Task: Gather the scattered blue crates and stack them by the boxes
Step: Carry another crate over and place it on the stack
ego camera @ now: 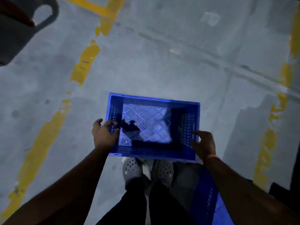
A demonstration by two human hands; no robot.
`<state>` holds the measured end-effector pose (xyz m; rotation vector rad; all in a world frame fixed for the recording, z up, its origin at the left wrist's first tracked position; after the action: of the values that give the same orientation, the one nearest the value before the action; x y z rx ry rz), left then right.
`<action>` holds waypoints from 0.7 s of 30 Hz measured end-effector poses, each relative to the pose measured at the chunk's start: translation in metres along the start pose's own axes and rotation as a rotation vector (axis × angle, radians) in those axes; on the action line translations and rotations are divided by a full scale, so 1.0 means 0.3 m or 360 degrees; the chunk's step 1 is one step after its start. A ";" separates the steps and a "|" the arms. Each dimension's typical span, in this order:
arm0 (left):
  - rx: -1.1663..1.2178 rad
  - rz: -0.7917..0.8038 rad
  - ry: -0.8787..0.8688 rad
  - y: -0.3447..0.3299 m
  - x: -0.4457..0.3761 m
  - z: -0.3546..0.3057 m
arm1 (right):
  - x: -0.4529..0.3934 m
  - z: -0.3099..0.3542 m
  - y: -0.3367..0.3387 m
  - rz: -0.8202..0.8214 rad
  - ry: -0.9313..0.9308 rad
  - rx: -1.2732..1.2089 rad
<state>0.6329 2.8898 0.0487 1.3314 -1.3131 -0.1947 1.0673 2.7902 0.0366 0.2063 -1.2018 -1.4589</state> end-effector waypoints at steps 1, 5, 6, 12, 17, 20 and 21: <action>-0.0035 -0.0003 0.0017 -0.049 -0.055 0.020 | -0.054 -0.044 -0.042 0.0008 0.0001 0.0026; -0.0117 0.0044 0.0006 -0.209 -0.247 0.082 | -0.194 -0.131 -0.137 -0.0038 -0.0060 0.0157; -0.0113 0.0063 -0.0018 -0.239 -0.280 0.088 | -0.221 -0.155 -0.151 -0.0062 -0.0102 0.0169; -0.0013 0.0116 -0.0076 -0.250 -0.337 0.088 | -0.298 -0.209 -0.217 0.0146 -0.0124 -0.0353; 0.0031 0.0150 -0.0048 -0.054 -0.183 0.054 | -0.178 -0.063 -0.044 0.0190 -0.0087 -0.0561; 0.0084 0.0145 -0.0018 0.135 -0.025 0.016 | -0.073 0.075 0.132 0.0216 0.0022 -0.0476; 0.0086 0.0134 -0.0019 0.209 0.030 0.004 | -0.032 0.125 0.198 0.0236 0.0066 -0.0439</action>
<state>0.6008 2.9031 0.1018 1.3192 -1.3902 -0.1095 1.0815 2.8306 0.0931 -0.0404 -0.9494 -1.4639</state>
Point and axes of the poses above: each hand's wrist, its own x-axis away from the middle knuckle, its own y-axis out of the back of the hand, z = x × y, the point moved 7 cm from there along -x, towards the middle knuckle, and after that the axes turned 9 degrees about y, right-handed, at the moved point
